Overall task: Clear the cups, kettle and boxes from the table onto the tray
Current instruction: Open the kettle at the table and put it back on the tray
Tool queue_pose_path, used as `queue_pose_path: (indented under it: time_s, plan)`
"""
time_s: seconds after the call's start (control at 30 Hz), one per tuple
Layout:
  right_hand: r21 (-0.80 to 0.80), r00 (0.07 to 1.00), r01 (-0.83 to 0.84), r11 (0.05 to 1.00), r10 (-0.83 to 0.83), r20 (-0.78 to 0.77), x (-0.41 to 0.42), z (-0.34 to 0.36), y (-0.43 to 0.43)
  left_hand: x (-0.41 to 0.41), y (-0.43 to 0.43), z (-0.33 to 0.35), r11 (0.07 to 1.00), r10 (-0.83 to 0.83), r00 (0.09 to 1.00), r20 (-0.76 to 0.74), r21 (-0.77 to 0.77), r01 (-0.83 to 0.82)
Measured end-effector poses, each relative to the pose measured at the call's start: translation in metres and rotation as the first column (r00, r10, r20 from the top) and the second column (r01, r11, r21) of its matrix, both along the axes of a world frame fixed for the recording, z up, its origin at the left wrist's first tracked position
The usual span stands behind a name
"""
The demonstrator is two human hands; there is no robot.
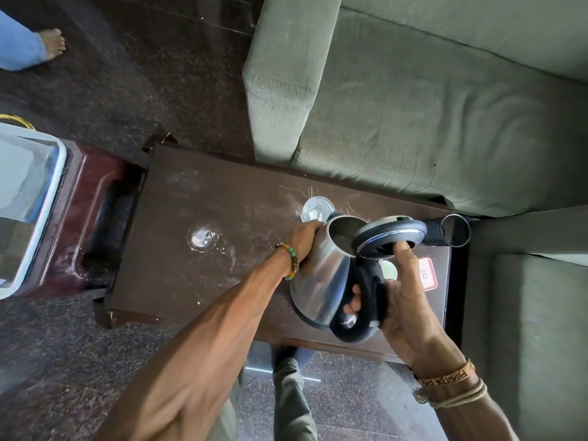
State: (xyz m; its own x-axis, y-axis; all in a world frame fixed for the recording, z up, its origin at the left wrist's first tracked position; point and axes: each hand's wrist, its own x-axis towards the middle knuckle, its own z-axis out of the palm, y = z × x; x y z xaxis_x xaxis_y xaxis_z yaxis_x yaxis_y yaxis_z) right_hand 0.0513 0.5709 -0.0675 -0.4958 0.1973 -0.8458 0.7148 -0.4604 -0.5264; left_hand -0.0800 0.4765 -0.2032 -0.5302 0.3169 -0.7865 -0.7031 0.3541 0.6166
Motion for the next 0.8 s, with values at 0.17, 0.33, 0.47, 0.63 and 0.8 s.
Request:
queue_pose_path:
  time_s: [0.17, 0.33, 0.47, 0.63, 0.8]
  plan:
    - [0.024, 0.999, -0.029, 0.999, 0.029, -0.031, 0.002, 0.011, -0.012, -0.004, -0.003, 0.02, 0.996, -0.007, 0.993, -0.121, 0.086, 0.018]
    - [0.091, 0.999, -0.043, 0.995, 0.042, 0.013, 0.0, 0.024, -0.026, -0.011, -0.014, 0.047, 0.982, 0.07, 0.979, -0.191, 0.188, -0.034]
    - [0.178, 0.997, -0.075, 0.981, 0.079, -0.013, -0.004, 0.042, -0.042, -0.017, -0.035, 0.079, 0.963, 0.148, 0.961, -0.234, 0.256, -0.085]
    - [0.413, 0.968, -0.2, 0.888, 0.244, -0.055, -0.006, 0.069, -0.072, -0.026, -0.064, 0.114, 0.944, 0.262, 0.917, -0.3, 0.279, -0.178]
    - [0.711, 0.956, -0.222, 0.668, 0.292, 0.024, -0.02, 0.09, -0.113, -0.041, -0.098, 0.148, 0.915, 0.369, 0.861, -0.351, 0.297, -0.272]
